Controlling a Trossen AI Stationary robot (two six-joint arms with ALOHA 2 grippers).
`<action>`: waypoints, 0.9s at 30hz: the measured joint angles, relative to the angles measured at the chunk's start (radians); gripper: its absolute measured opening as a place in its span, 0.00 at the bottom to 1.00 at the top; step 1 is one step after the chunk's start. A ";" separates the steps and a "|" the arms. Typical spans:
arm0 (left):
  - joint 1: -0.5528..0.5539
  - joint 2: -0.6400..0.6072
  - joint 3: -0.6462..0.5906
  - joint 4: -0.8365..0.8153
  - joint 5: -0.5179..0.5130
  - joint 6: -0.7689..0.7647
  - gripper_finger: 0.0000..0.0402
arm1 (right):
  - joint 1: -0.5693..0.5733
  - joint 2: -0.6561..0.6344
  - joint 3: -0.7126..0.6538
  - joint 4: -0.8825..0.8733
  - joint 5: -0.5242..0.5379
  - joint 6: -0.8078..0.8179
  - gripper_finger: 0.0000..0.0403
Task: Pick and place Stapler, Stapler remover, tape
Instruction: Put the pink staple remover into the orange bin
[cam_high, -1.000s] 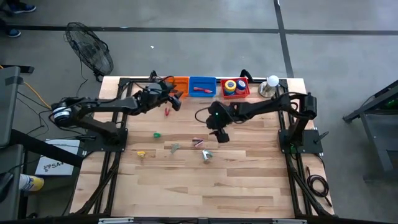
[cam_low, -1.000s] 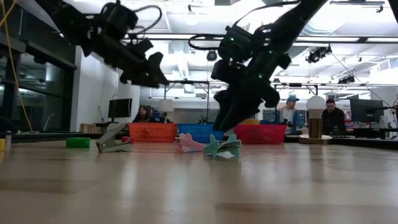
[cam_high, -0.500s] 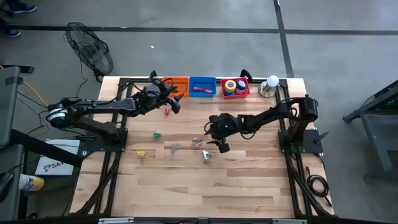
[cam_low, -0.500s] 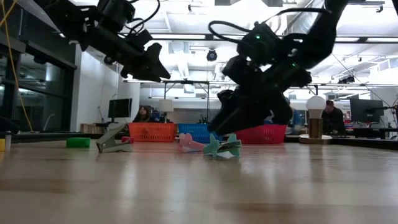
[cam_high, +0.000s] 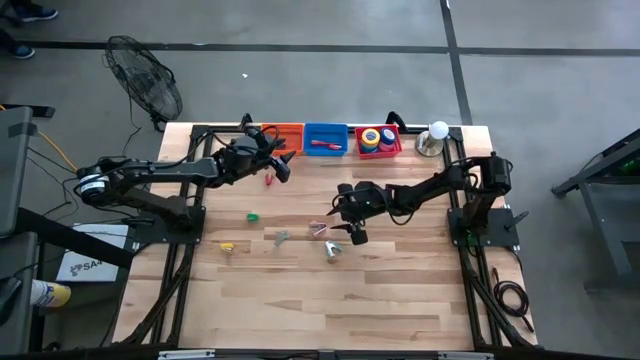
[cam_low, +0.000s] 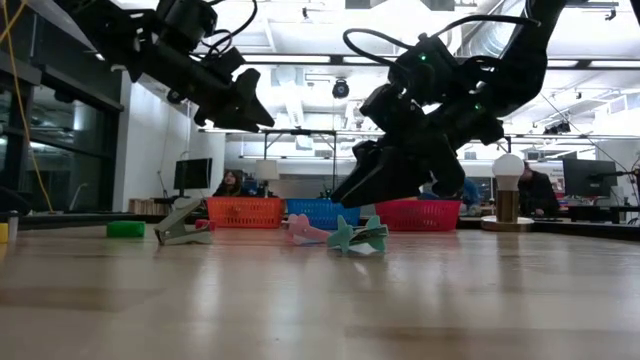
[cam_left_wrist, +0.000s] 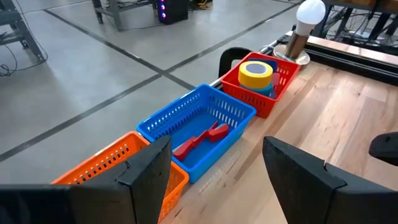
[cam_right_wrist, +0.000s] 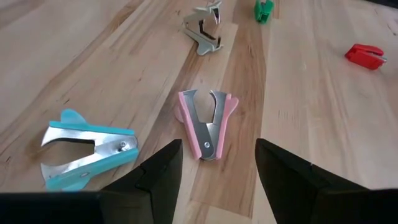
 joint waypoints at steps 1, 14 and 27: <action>0.000 0.000 0.000 0.000 0.000 0.000 0.62 | 0.000 0.000 0.000 0.000 0.000 0.006 0.48; 0.000 0.000 0.000 0.001 0.001 -0.001 0.62 | 0.000 0.000 0.000 -0.010 0.054 0.045 0.48; 0.000 0.000 0.000 0.001 0.002 -0.008 0.62 | 0.000 0.061 0.035 -0.043 0.079 0.055 0.48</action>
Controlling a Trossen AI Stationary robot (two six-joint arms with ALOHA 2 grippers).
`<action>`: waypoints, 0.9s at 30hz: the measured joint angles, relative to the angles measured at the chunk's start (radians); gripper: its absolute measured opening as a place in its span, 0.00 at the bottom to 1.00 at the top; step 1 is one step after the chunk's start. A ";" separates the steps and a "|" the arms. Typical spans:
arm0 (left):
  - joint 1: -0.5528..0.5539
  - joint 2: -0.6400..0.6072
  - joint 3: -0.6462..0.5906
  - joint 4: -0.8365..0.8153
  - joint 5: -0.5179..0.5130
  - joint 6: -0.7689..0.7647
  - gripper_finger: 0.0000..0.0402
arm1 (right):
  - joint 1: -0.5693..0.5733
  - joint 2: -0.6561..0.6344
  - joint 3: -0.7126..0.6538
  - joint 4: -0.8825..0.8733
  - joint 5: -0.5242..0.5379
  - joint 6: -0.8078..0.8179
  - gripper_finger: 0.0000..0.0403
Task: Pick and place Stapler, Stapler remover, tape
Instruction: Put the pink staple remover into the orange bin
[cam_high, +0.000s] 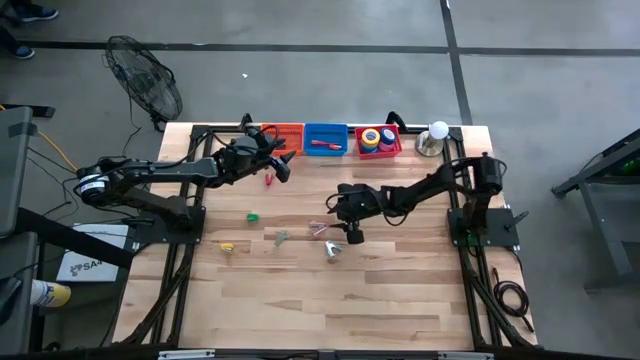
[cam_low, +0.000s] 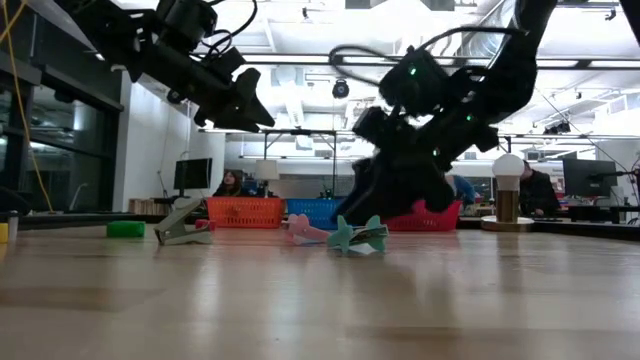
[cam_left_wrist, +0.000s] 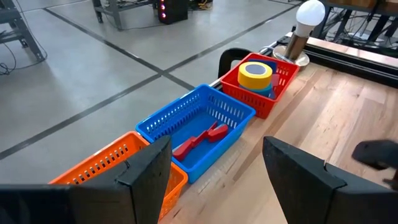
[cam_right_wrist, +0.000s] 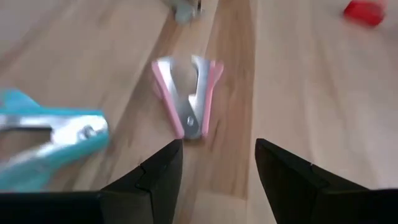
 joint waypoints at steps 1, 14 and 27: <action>0.000 0.000 0.000 -0.001 0.002 0.000 0.62 | 0.000 0.011 0.007 -0.011 0.000 0.000 0.48; 0.000 0.000 0.000 -0.001 0.028 0.000 0.62 | 0.000 0.040 0.068 -0.064 -0.058 0.004 0.48; 0.000 0.000 0.000 -0.003 0.046 0.000 0.62 | 0.020 0.147 0.159 -0.065 -0.125 -0.008 0.48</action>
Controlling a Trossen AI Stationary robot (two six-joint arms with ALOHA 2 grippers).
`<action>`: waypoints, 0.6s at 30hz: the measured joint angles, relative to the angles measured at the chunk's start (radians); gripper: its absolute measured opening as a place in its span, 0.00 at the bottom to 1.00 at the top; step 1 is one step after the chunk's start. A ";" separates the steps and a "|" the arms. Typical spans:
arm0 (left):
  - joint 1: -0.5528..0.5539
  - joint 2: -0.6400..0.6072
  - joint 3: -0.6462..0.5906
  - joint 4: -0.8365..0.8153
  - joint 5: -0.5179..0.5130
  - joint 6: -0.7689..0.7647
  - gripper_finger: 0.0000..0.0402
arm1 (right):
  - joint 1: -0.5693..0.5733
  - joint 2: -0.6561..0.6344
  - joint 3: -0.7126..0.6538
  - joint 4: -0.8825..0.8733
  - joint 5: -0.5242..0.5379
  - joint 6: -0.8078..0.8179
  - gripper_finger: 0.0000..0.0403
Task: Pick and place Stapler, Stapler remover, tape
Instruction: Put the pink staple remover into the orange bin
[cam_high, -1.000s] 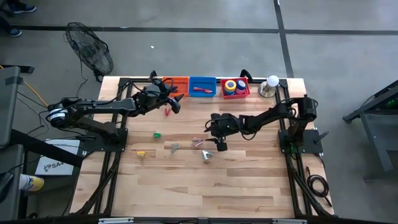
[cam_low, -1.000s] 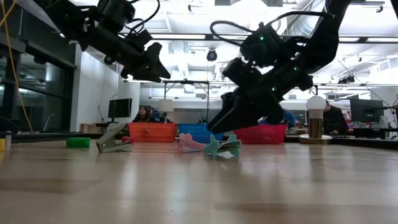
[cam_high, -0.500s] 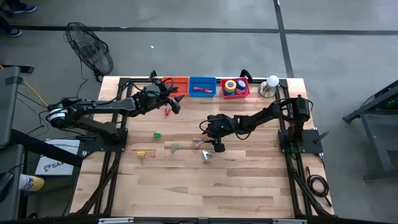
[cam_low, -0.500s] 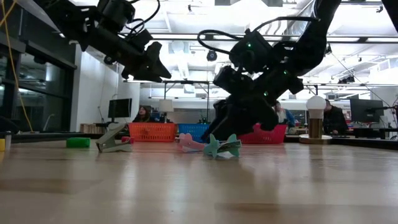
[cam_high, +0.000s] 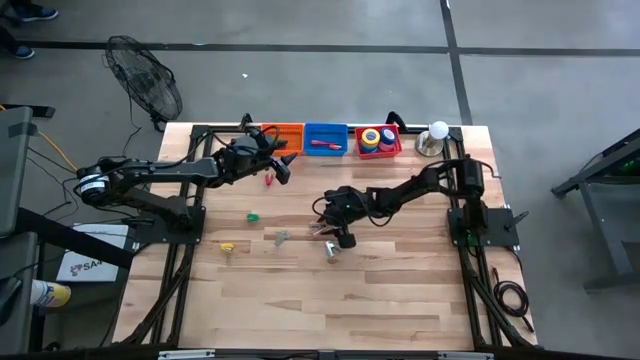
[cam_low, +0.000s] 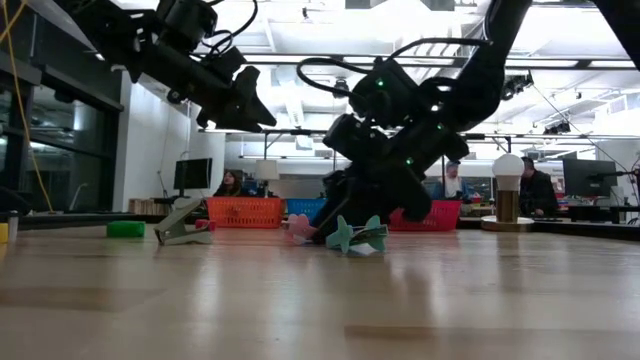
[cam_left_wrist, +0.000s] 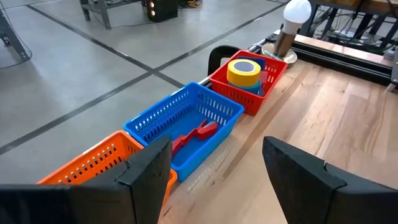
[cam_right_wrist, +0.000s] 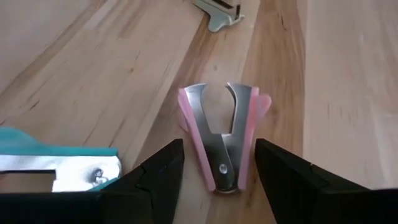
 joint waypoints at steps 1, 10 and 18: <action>0.000 0.000 0.000 -0.001 0.001 0.000 0.62 | 0.001 0.000 0.003 -0.004 -0.002 -0.003 0.48; 0.000 0.000 0.000 -0.019 0.004 0.006 0.62 | 0.001 0.000 0.005 -0.009 -0.015 -0.011 0.40; 0.000 0.000 0.000 -0.021 0.009 0.008 0.62 | -0.004 0.000 0.004 -0.007 -0.001 -0.019 0.22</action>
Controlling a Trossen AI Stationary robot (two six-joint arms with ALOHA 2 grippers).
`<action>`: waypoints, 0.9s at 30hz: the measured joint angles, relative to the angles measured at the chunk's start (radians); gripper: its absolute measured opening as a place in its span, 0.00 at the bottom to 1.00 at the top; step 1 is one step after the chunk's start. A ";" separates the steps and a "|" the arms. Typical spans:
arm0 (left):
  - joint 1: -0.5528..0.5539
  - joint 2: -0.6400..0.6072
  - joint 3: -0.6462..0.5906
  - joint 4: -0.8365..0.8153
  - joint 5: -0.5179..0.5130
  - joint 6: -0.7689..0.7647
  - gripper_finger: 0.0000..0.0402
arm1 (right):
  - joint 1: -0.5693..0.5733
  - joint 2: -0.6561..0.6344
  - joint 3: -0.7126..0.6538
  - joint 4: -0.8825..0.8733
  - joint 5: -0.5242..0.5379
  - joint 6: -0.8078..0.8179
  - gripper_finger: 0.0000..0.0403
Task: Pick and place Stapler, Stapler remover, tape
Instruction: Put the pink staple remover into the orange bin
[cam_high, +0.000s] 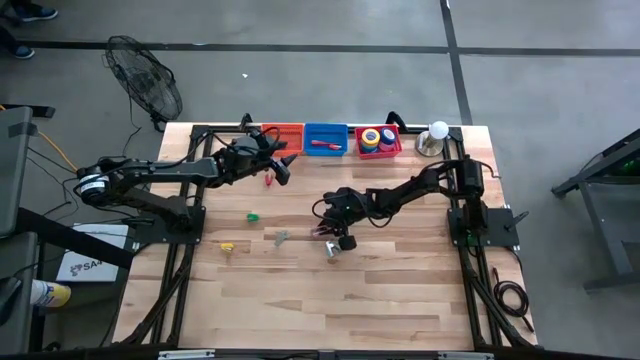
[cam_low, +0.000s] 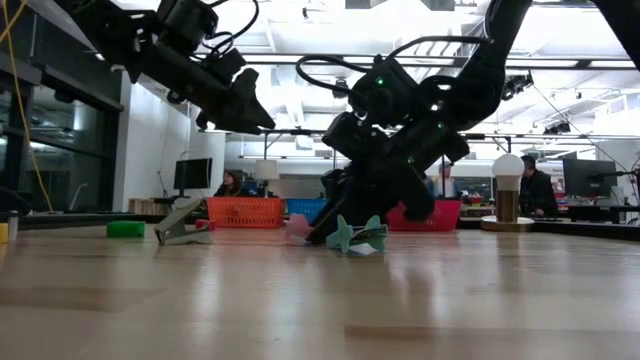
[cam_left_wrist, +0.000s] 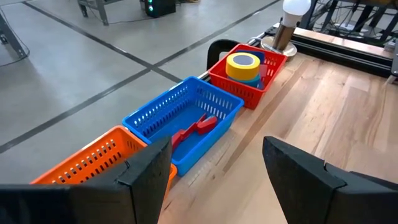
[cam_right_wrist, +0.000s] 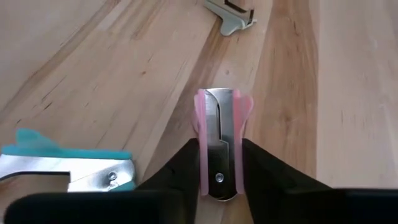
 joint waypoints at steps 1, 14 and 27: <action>0.000 0.000 0.000 0.000 0.005 0.000 0.62 | -0.002 0.000 0.000 0.001 0.003 0.000 0.21; -0.001 0.000 0.000 -0.026 0.262 0.104 0.62 | -0.008 -0.141 -0.001 -0.091 0.331 -0.052 0.20; -0.140 0.001 0.000 -0.023 0.302 0.316 0.62 | -0.036 -0.240 -0.001 -0.057 0.464 -0.068 0.20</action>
